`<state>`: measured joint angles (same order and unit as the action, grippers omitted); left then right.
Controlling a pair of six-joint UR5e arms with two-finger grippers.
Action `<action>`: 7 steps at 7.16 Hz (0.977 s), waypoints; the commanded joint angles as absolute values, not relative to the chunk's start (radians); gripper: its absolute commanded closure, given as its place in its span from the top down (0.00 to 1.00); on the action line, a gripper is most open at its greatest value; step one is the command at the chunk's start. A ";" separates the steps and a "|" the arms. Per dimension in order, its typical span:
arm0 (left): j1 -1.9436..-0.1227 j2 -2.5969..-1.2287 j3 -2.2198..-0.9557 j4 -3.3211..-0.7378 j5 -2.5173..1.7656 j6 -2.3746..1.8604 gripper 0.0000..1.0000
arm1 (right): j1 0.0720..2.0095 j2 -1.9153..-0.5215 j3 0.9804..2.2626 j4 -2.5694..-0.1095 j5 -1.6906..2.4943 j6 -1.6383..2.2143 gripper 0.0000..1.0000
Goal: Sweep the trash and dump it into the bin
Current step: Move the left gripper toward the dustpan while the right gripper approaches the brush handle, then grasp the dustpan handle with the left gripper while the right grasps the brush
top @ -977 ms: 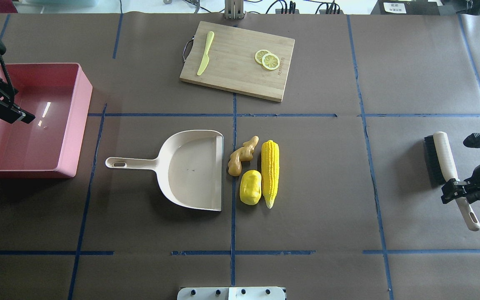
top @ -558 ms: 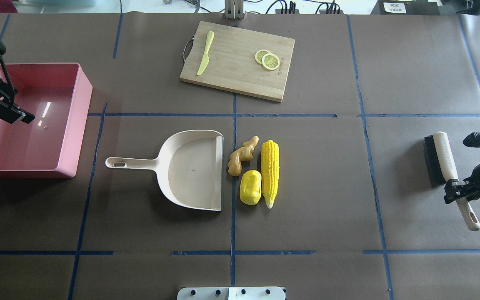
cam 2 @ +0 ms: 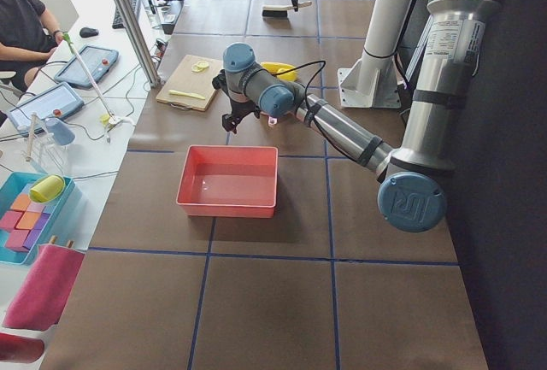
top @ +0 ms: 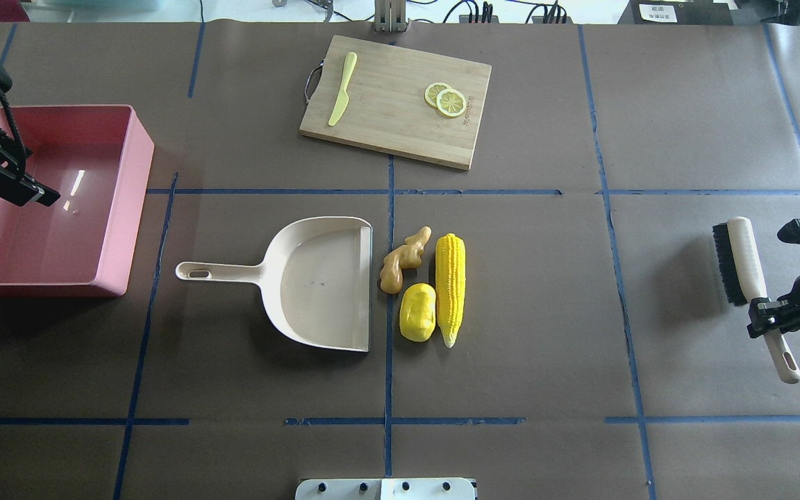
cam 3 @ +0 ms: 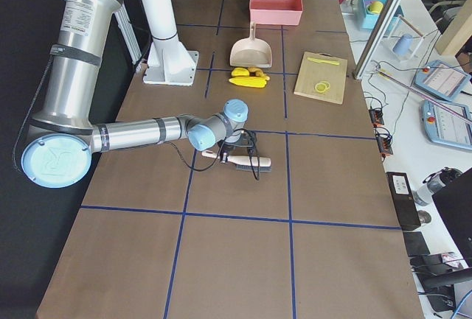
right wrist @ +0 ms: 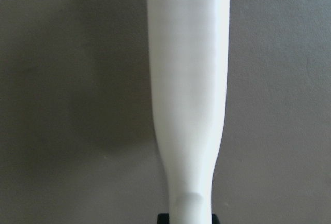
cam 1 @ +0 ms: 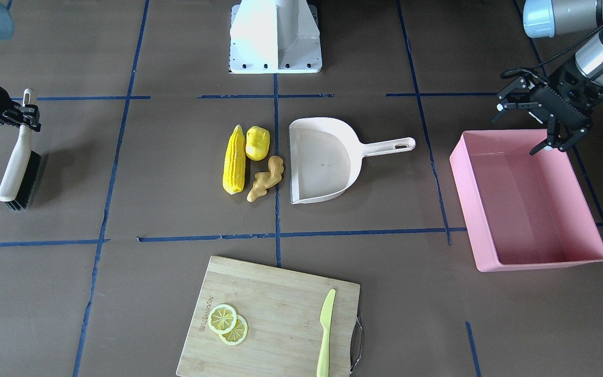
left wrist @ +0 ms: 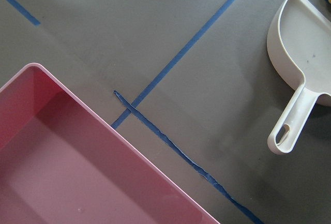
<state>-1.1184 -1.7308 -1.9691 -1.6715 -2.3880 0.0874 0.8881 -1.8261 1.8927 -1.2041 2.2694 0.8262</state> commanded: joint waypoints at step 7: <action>-0.780 -1.848 -1.953 -1.669 -2.240 0.460 1.00 | 0.904 -1.750 2.040 -1.325 2.283 0.831 0.00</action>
